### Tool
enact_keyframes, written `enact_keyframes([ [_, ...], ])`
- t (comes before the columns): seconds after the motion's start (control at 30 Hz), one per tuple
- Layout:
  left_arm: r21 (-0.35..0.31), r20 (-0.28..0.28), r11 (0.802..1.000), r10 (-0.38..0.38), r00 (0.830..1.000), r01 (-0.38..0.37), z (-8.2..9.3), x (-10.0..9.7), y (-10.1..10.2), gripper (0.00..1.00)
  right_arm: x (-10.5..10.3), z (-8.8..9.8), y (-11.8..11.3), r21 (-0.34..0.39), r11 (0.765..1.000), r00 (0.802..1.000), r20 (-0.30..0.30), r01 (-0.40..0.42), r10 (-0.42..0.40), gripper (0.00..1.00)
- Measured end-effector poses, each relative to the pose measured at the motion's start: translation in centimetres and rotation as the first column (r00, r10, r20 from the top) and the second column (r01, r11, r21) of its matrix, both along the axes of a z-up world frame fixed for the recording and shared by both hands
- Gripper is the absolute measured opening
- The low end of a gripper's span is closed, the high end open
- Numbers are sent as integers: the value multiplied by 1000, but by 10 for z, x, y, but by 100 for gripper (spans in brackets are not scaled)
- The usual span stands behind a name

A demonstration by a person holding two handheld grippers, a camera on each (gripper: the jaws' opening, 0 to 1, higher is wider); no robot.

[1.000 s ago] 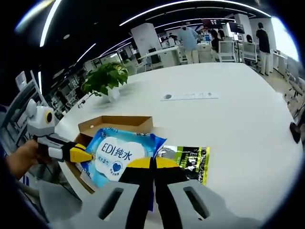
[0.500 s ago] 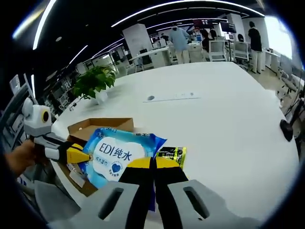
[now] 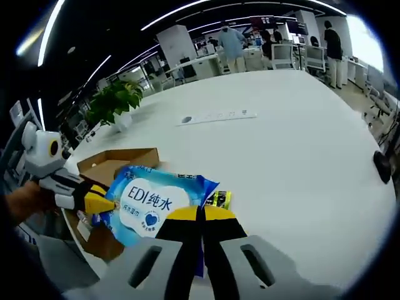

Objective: Operate the shoe box by opening the lid, removing the specified soft item, and placing it in the target area until the item is outside and the box remains undamaged.

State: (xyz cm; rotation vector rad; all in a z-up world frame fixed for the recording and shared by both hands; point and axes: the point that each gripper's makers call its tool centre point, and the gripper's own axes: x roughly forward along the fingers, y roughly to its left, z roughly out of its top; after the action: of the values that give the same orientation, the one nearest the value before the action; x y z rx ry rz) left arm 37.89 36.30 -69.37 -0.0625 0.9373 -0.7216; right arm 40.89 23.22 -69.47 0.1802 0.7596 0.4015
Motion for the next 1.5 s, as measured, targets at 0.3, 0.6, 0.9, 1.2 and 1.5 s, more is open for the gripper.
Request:
enact_keyframes([
  [0.3, 161, 15, 982, -99, 995, 95, -25, 11, -3, 1, 12, -29, -2, -17, 1000, 999, -41, -8, 8, 0],
  [0.6, 286, 11, 943, -182, 983, 172, -40, 10, 0, 1, 15, -53, 5, -22, 999, 997, -68, -27, 25, 0],
  [0.9, 377, 20, 896, -263, 965, 236, -53, 13, 1, 1, 19, -58, 5, -25, 999, 998, -62, -32, 30, 0],
  [1.2, 405, 30, 877, -294, 955, 258, -55, 13, 2, 2, 21, -57, 4, -18, 1000, 998, -53, -22, 21, 0],
  [1.5, 410, 41, 873, -306, 951, 263, -54, 11, 2, 1, 21, -54, 4, -29, 1000, 999, -41, -11, 10, 0],
])
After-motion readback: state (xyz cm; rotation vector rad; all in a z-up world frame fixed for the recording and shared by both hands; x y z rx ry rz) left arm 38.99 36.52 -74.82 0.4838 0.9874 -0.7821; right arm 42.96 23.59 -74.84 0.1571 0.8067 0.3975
